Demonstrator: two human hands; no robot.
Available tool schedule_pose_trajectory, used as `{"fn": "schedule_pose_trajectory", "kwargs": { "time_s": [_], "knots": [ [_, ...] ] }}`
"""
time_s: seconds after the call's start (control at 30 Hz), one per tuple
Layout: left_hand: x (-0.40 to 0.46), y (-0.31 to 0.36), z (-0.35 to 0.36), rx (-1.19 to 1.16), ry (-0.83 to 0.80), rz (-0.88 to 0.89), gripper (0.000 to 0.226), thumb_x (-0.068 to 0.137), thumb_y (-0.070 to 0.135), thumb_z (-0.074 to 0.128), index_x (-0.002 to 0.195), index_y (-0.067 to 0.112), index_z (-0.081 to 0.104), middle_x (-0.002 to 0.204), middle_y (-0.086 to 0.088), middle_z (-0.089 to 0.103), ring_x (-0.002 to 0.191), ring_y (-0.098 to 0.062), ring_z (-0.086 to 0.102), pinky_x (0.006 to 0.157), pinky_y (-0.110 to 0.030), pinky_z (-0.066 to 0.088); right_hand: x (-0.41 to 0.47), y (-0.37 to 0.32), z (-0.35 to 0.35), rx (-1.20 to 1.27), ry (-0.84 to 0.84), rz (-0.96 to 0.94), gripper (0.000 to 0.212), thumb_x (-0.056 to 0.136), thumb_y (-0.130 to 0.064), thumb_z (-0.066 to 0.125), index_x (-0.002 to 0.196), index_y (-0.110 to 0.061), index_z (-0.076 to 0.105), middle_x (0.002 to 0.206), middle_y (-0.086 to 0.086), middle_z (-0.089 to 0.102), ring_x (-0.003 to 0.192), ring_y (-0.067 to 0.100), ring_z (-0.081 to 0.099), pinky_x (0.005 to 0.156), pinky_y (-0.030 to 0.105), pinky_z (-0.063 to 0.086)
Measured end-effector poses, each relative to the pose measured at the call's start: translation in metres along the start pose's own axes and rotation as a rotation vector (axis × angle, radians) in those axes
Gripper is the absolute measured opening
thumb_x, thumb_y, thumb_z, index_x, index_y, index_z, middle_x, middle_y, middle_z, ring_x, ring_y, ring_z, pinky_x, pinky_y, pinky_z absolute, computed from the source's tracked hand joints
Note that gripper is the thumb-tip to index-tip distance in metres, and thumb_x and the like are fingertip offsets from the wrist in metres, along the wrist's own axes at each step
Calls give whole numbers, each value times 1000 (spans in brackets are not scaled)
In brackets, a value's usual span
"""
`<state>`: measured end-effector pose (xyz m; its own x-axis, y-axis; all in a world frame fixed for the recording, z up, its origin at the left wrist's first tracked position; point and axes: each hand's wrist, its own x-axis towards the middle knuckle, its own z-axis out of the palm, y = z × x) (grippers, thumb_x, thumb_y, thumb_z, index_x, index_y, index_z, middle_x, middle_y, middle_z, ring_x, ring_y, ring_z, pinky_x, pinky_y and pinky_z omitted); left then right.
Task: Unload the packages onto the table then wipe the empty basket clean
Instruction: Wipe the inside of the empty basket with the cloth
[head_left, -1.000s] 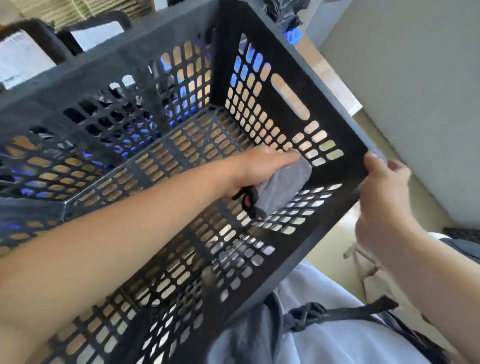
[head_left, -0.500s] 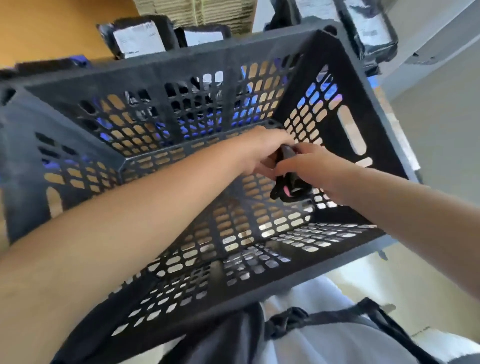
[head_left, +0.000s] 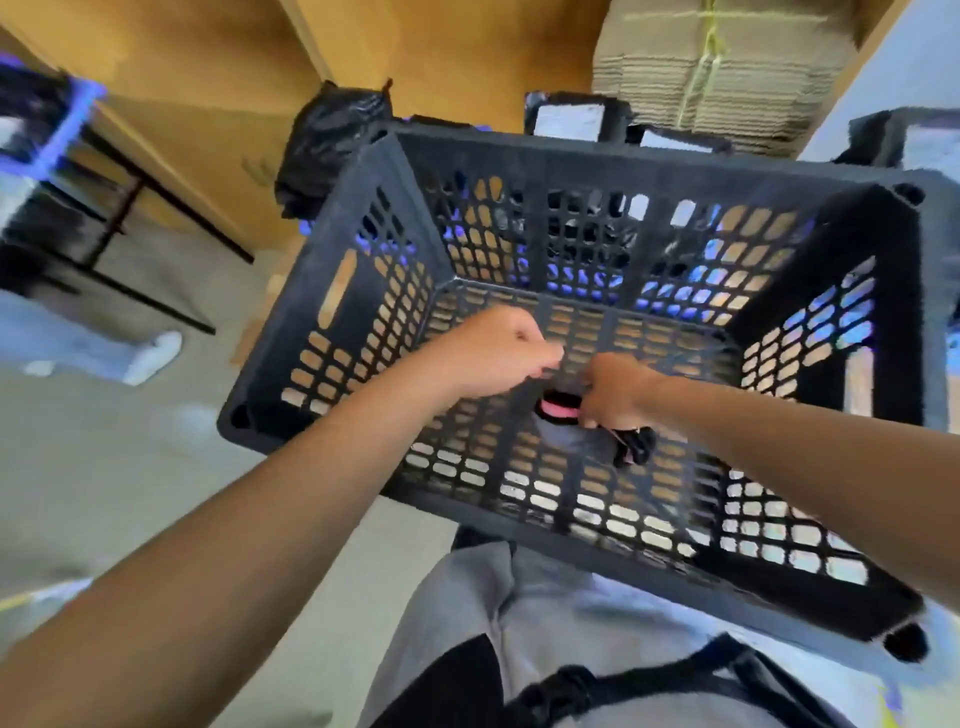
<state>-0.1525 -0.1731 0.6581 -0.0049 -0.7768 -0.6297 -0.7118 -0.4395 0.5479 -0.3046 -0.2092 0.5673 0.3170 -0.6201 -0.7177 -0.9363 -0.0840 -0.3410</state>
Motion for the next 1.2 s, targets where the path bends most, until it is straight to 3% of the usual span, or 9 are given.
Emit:
{"fn": "schedule_pose_trajectory", "kwargs": {
  "time_s": [0.17,0.3,0.4,0.47,0.57,0.7,0.77,0.87,1.2],
  "knots": [
    [-63,-24,12,234,304,-59,16,95,42,54,100,27,59,97,9,66,87,-10,61,81,-34,52,26,-7,43,-320,-85,-120,28,91,-12,55,115,-1,65,112,17,68,93,30,64,79,35,54],
    [-90,-53,37,279,678,-31,16,93,37,58,100,24,61,103,3,64,104,-21,58,91,-40,48,34,-8,75,-255,-135,-134,14,92,-12,53,94,0,61,86,12,64,72,25,58,62,35,50],
    [-97,-72,57,286,1075,-85,49,83,31,65,130,20,54,149,-13,39,143,-34,28,117,-48,25,36,-9,91,-149,-162,-119,44,100,-34,53,67,-7,48,61,5,50,56,18,45,59,29,41],
    [-101,-78,67,-35,1230,-174,79,80,24,71,149,23,32,163,-12,9,150,-28,14,120,-42,19,38,-7,101,-103,-189,-123,52,101,-44,50,62,-10,45,58,5,48,54,18,44,57,29,41],
    [-104,-73,72,-929,1119,-440,98,84,22,75,155,38,10,165,3,7,147,-23,25,117,-44,28,42,-1,118,22,-233,-86,36,97,-35,56,83,-2,59,69,8,58,58,21,55,53,26,43],
    [-91,-57,59,-1605,896,-452,37,93,25,59,129,20,58,122,-4,69,108,-23,67,98,-41,51,44,8,128,122,-235,-119,48,91,-55,59,94,-7,63,63,6,62,50,21,60,45,27,49],
    [-84,-50,53,-1695,921,-463,20,94,28,56,104,19,70,101,0,76,82,-19,73,74,-33,59,47,11,131,120,-244,-136,56,87,-64,59,99,-10,62,72,7,68,59,24,68,53,33,58],
    [-75,-50,50,-1666,1007,-584,24,90,27,60,110,17,68,98,-3,77,72,-18,74,57,-31,59,52,10,135,82,-289,-172,60,90,-67,52,110,-11,64,80,9,72,68,25,69,66,36,56],
    [-67,-52,51,-1504,1086,-729,33,87,19,56,118,11,62,88,-8,64,77,-23,65,67,-35,56,32,-12,113,408,-512,-128,39,95,-49,58,72,-17,56,59,-3,55,58,18,51,66,30,41]
  ]
}}
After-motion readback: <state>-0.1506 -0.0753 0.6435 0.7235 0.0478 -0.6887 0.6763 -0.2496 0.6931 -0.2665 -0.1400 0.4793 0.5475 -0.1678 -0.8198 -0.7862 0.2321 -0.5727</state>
